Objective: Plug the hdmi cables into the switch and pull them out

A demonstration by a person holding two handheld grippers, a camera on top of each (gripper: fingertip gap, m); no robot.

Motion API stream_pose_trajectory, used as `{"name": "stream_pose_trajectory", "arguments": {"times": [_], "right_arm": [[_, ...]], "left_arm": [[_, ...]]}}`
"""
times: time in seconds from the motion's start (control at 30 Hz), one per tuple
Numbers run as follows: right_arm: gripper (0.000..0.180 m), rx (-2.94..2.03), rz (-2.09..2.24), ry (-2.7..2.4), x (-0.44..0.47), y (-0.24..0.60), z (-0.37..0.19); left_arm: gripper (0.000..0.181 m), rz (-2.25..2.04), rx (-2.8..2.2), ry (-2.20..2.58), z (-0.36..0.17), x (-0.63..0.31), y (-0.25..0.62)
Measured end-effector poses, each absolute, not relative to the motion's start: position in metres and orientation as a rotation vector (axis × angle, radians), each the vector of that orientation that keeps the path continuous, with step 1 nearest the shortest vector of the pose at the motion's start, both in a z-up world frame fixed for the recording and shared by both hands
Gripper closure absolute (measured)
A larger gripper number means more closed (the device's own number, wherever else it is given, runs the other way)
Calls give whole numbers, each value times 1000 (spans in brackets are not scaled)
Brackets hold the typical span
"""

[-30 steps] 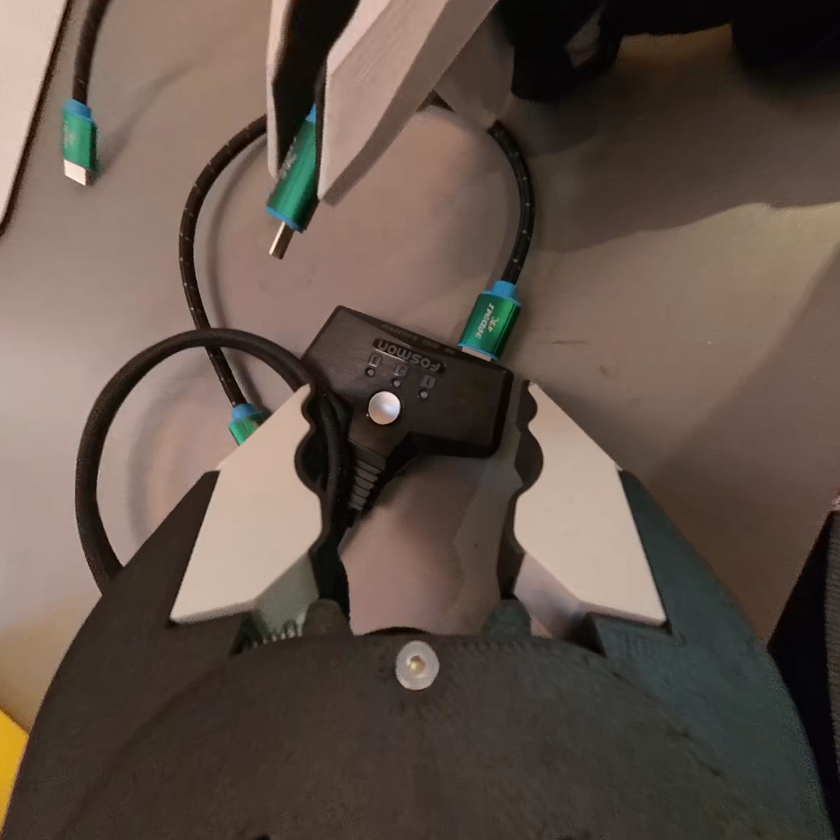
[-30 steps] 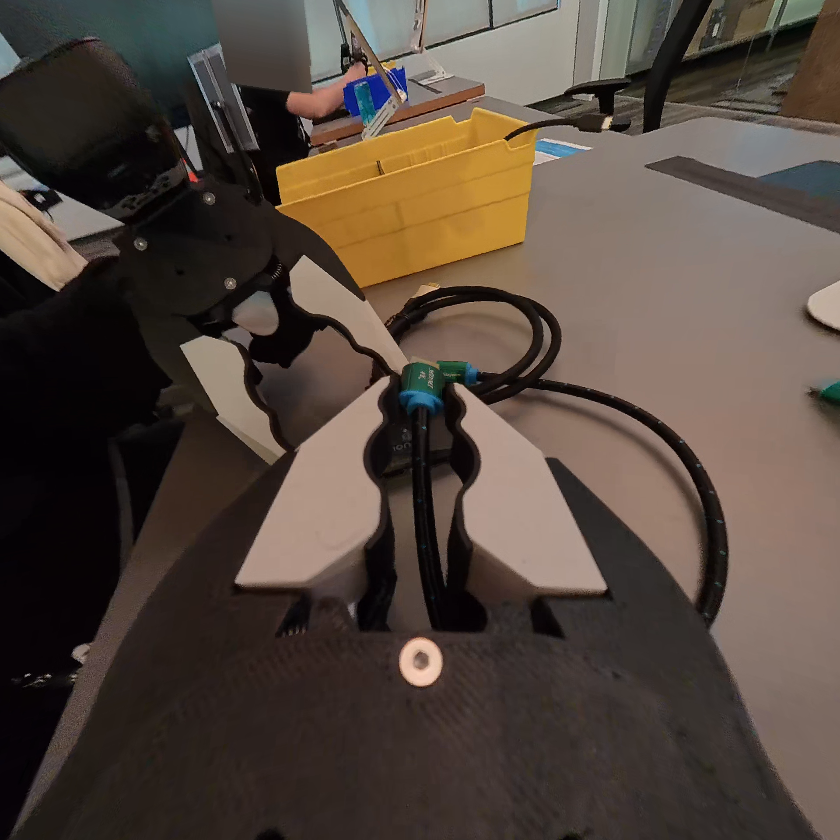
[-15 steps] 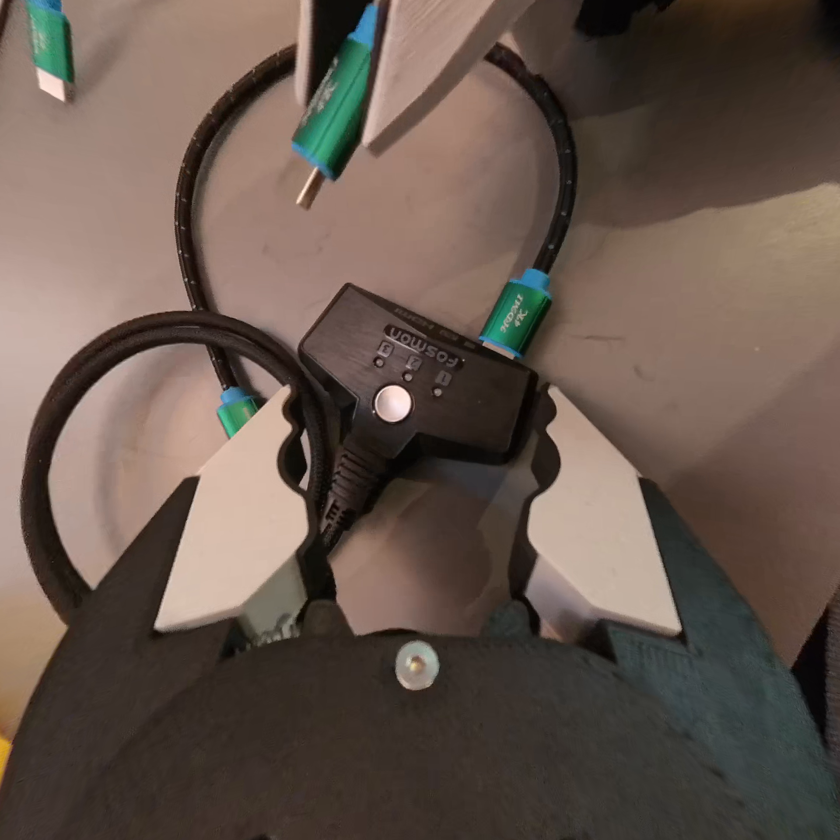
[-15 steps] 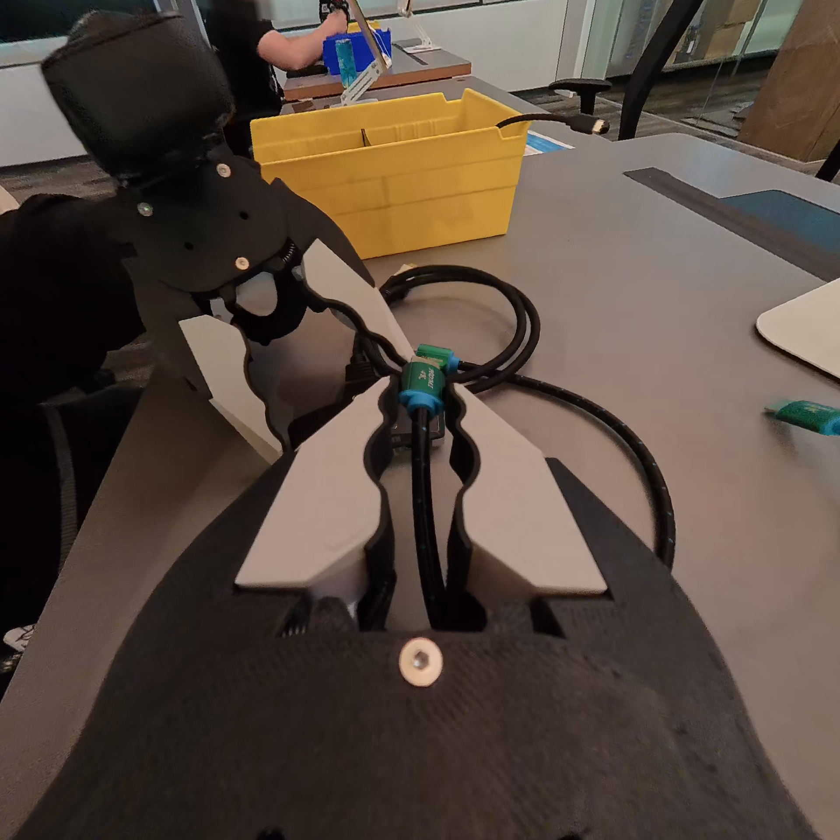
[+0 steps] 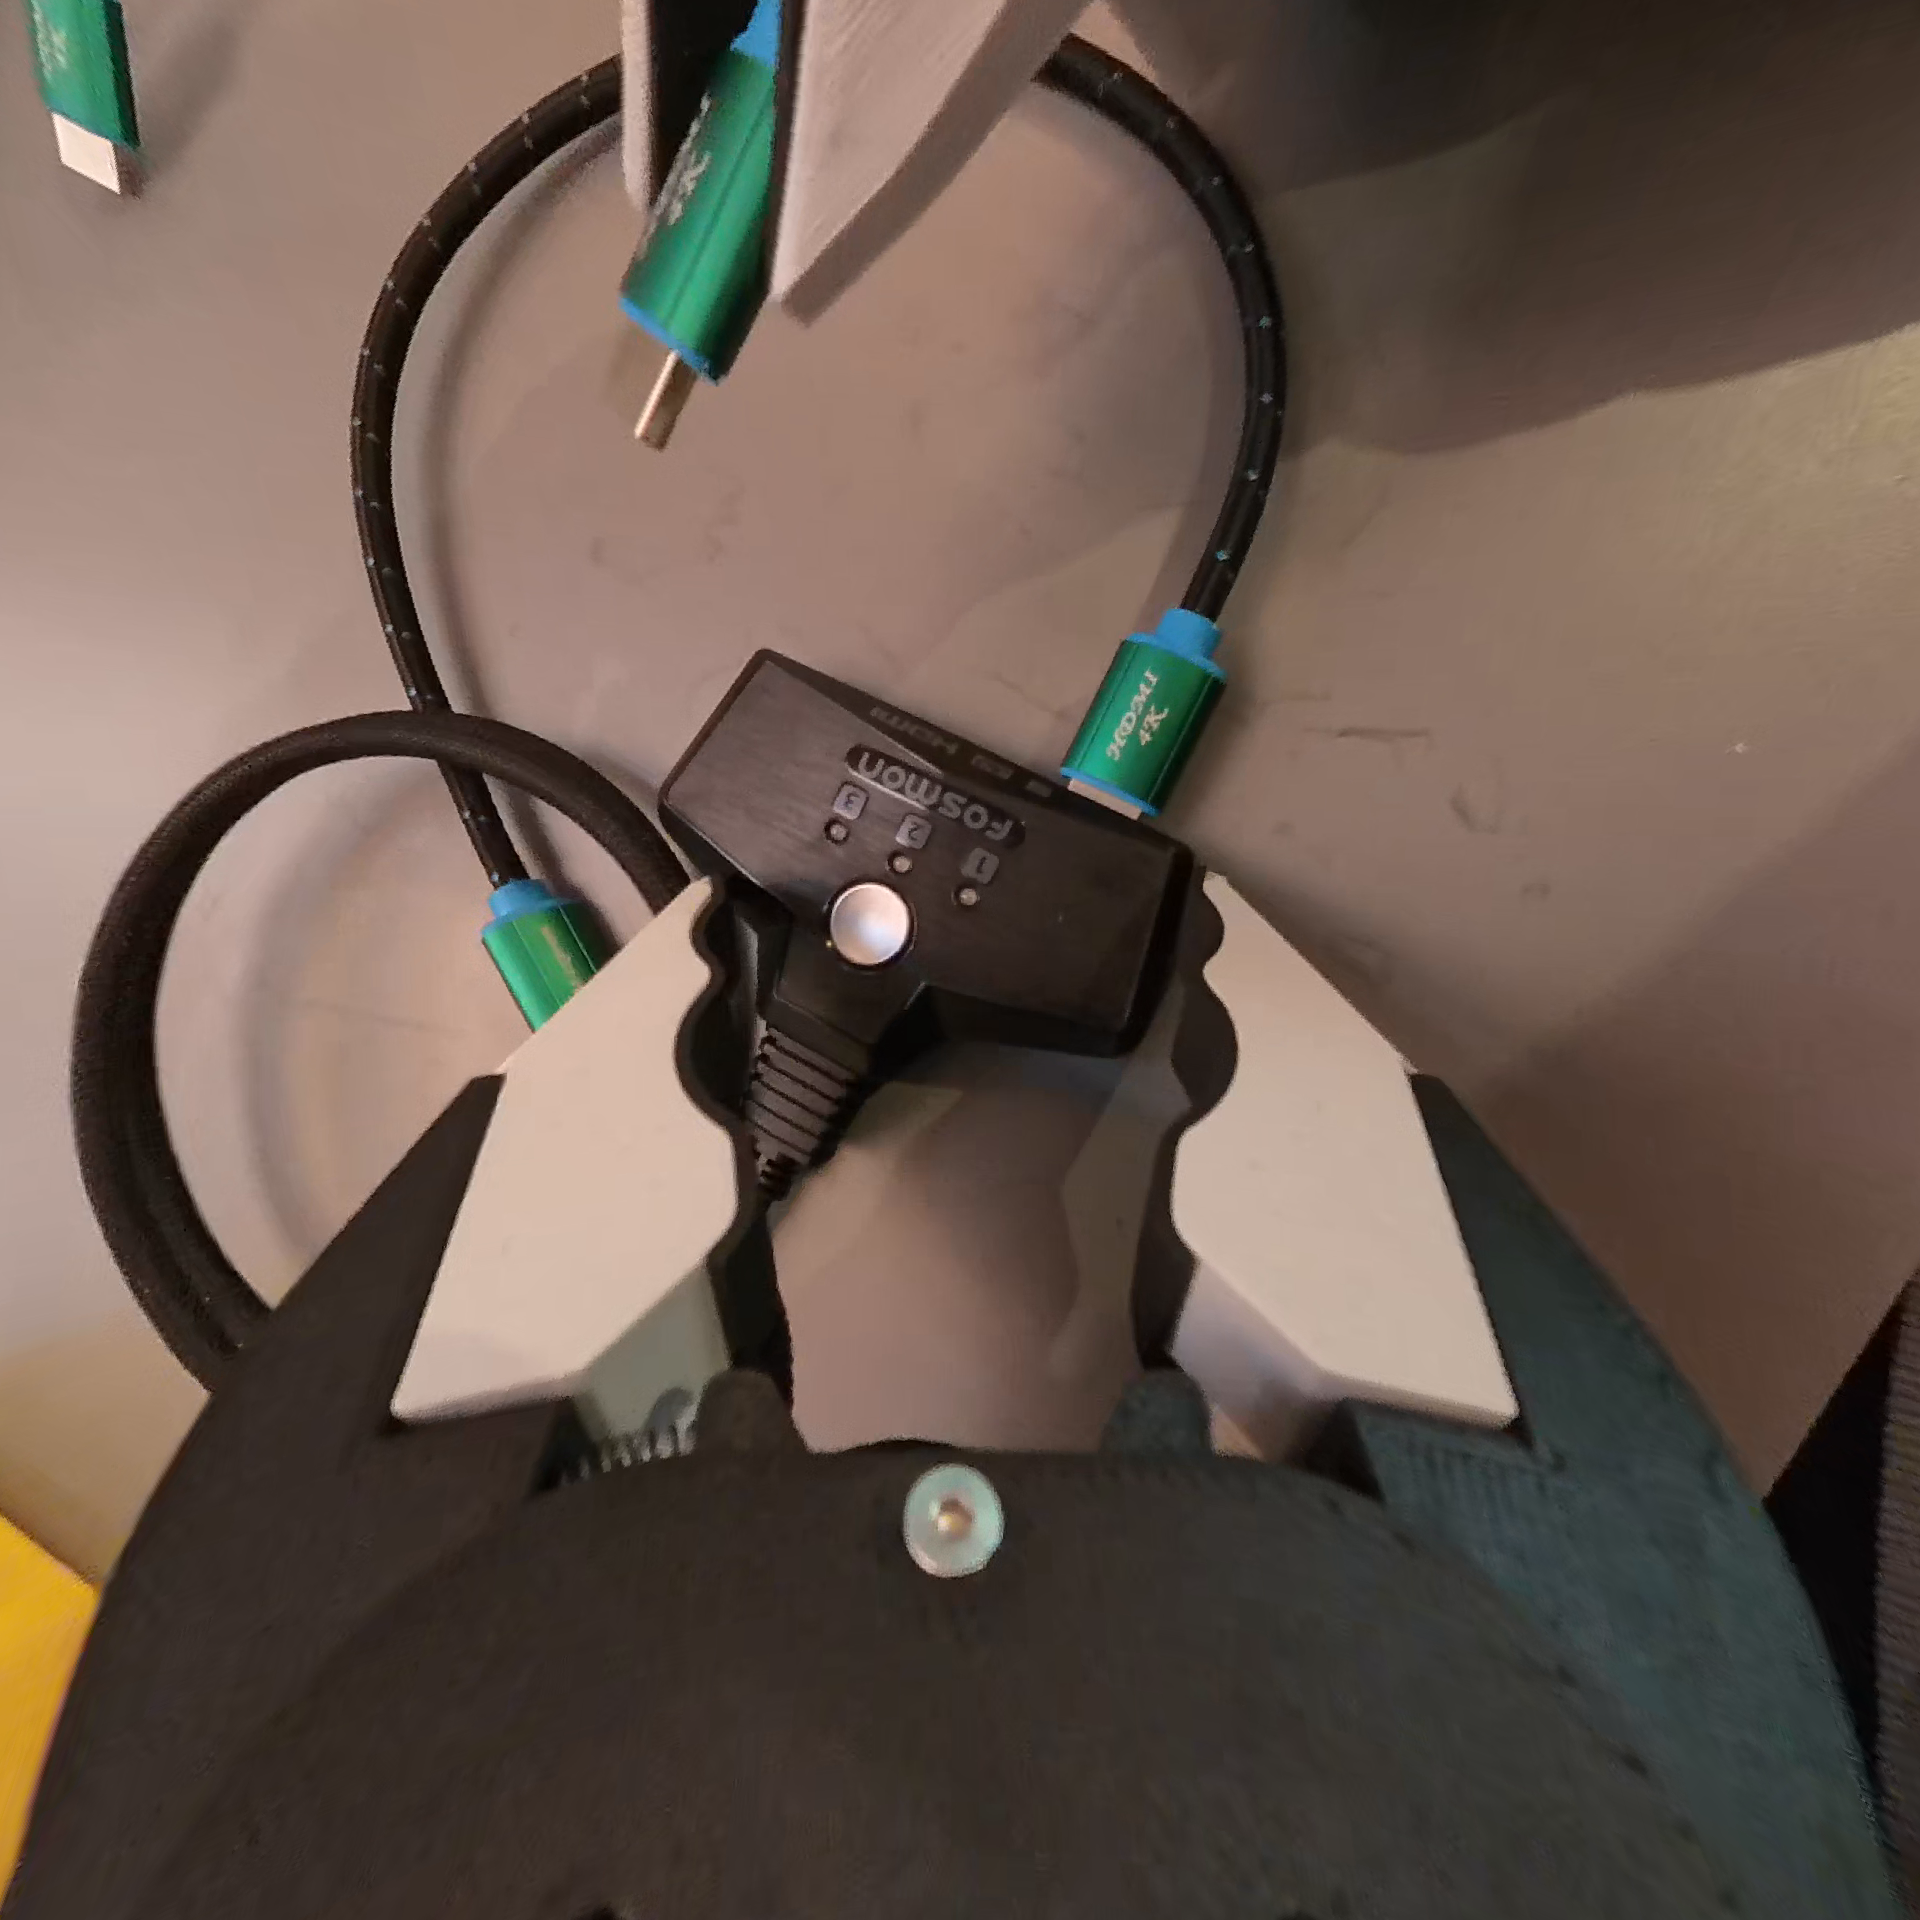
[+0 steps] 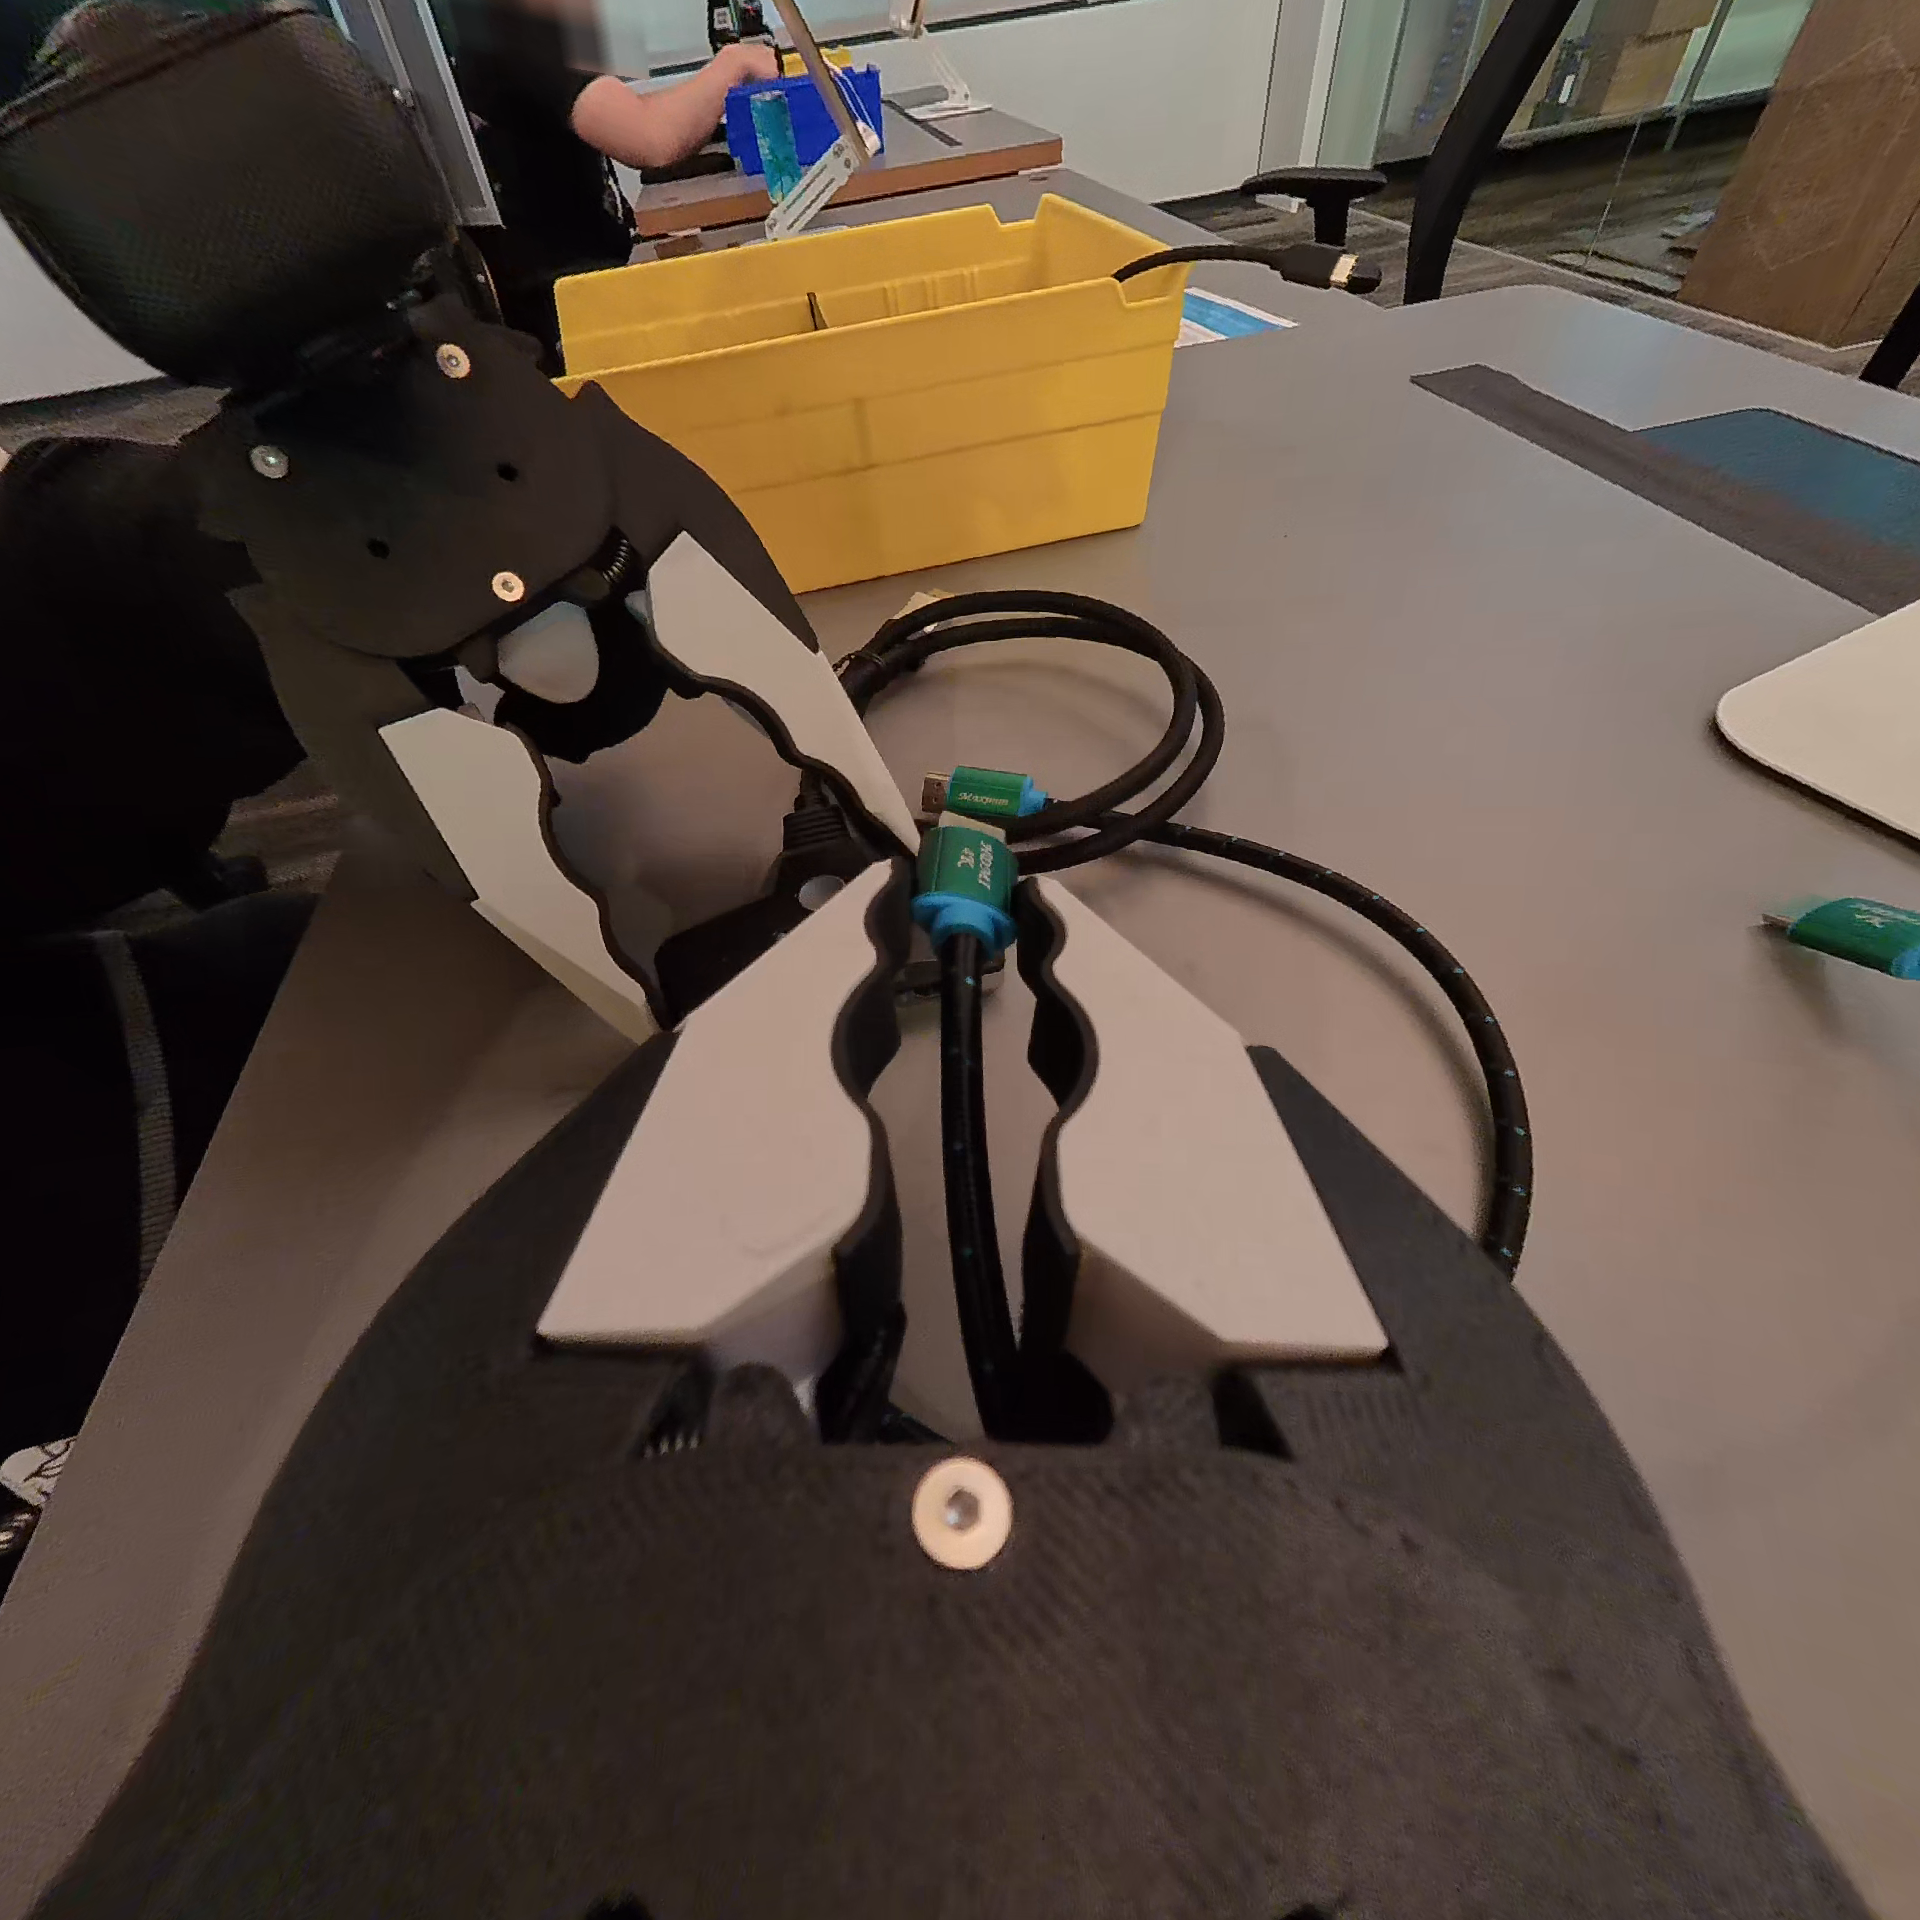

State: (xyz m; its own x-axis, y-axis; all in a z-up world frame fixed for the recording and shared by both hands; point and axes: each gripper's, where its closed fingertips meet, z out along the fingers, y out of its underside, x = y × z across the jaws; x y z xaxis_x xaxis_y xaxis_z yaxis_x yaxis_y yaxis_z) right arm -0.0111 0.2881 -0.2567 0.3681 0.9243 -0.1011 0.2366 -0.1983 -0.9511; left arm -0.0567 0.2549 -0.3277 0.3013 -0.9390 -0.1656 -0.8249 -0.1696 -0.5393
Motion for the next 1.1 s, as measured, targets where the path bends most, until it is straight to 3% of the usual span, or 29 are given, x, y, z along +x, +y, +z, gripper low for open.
{"name": "stream_pose_trajectory", "arguments": {"times": [0.2, 1.1], "right_arm": [[163, -1669, 904, -1051, -12, 287, -256], [162, -1679, 806, -1167, -9, 286, -274]], "left_arm": [[90, -472, -2126, 1470, -336, -59, 256], [96, -742, -2069, 1346, -322, -53, 253]]}}
